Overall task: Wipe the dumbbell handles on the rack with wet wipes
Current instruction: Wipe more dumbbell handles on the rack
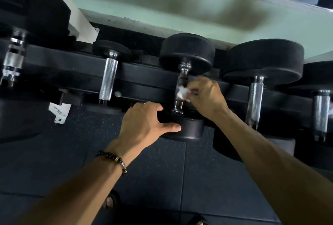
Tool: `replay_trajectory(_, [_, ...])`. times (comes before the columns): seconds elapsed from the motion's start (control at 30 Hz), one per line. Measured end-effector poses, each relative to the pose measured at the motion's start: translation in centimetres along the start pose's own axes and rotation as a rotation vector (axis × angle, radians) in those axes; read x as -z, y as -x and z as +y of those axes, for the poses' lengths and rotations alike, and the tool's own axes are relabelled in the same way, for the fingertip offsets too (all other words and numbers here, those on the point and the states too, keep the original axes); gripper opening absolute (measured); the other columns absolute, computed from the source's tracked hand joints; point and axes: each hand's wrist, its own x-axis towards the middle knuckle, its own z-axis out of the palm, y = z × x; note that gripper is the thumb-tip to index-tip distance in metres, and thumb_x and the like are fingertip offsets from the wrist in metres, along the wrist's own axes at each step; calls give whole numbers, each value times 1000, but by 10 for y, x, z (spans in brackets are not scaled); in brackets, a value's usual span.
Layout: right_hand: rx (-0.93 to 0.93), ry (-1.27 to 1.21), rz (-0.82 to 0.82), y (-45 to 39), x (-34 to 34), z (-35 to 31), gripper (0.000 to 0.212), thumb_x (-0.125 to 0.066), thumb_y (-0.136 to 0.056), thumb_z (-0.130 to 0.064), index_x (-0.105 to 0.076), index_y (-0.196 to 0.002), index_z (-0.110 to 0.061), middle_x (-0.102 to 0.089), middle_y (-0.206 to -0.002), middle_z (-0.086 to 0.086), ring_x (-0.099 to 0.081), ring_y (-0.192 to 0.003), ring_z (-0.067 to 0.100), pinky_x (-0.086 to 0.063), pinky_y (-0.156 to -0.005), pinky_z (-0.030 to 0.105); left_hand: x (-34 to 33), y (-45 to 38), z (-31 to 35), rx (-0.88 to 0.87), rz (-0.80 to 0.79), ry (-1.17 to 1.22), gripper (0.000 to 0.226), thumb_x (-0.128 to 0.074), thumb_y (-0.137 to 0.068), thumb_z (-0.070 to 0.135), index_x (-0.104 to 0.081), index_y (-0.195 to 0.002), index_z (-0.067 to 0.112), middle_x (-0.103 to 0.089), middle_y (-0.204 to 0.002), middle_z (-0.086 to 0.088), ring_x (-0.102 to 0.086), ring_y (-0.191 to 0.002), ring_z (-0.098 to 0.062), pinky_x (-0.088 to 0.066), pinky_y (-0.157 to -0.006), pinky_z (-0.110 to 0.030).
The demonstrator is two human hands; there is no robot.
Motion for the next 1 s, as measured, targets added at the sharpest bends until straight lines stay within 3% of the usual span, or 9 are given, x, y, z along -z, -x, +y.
replay_trajectory(0.17, [-320, -260, 244, -18, -11, -4, 20, -71, -89, -20, -70, -74, -7, -63, -65, 2, -55, -61, 12, -34, -48, 10, -2, -1, 0, 8, 6, -14, 91, -68, -60, 79, -61, -130, 21, -65, -127, -1, -55, -123, -23, -46, -100, -40])
replay_trajectory(0.23, [-336, -330, 202, -1, -10, -12, 28, -73, -87, -24, -68, -71, -3, -66, -65, 8, -54, -56, 12, -40, -45, 17, -3, -1, -1, 24, -6, -25, 90, -66, -60, 80, -61, -130, 23, -64, -127, 0, -54, -123, -23, -45, -101, -39])
replay_trajectory(0.37, [-290, -300, 11, 29, -4, -16, 28, -74, -87, -30, -69, -71, -8, -66, -64, 2, -58, -55, 10, -46, -46, 21, -1, -1, 1, 22, -12, -19, 89, -67, -61, 79, -60, -130, 24, -64, -128, -1, -52, -124, -22, -43, -101, -36])
replay_trajectory(0.5, [-411, -377, 351, -14, -9, -32, 31, -70, -89, -33, -66, -68, -11, -62, -61, 2, -53, -56, 15, -40, -59, 27, -3, 0, -1, 39, -4, 6, 89, -69, -62, 76, -57, -133, 24, -58, -135, -1, -46, -131, -23, -37, -104, -35])
replay_trajectory(0.57, [-481, -400, 400, -26, -9, -36, 37, -70, -88, -41, -66, -68, -11, -61, -61, 2, -54, -58, 16, -39, -59, 24, -3, -1, -1, 41, -9, -5, 90, -67, -61, 78, -57, -133, 25, -58, -136, -2, -45, -131, -23, -37, -104, -36])
replay_trajectory(0.67, [-423, -282, 164, 4, -6, -33, 34, -73, -86, -35, -63, -62, -14, -57, -56, -4, -54, -55, 12, -37, -47, 14, -1, 1, 1, 30, -30, -39, 88, -65, -65, 77, -55, -135, 25, -56, -137, 0, -44, -131, -23, -36, -104, -35])
replay_trajectory(0.77, [-403, -220, -80, 30, -3, -27, 36, -78, -82, -36, -58, -56, -21, -56, -56, -7, -51, -51, 6, -34, -43, 14, 2, 2, 3, 15, -37, -42, 86, -65, -68, 76, -55, -136, 24, -57, -137, 2, -45, -131, -20, -36, -104, -34])
replay_trajectory(0.9, [-448, -383, 153, 14, -4, -24, 27, -79, -82, -26, -62, -62, -21, -60, -62, -9, -54, -55, 1, -35, -43, 5, 3, 3, 5, 23, -27, -8, 86, -67, -67, 74, -56, -135, 23, -58, -136, 0, -45, -131, -21, -35, -105, -34])
replay_trajectory(1.0, [-451, -351, -31, 21, -4, -22, 24, -81, -80, -32, -66, -68, -17, -62, -68, -7, -58, -63, 6, -39, -49, 11, 3, 4, 6, 21, -20, -23, 84, -68, -67, 73, -57, -134, 23, -59, -135, -2, -45, -130, -22, -34, -104, -34])
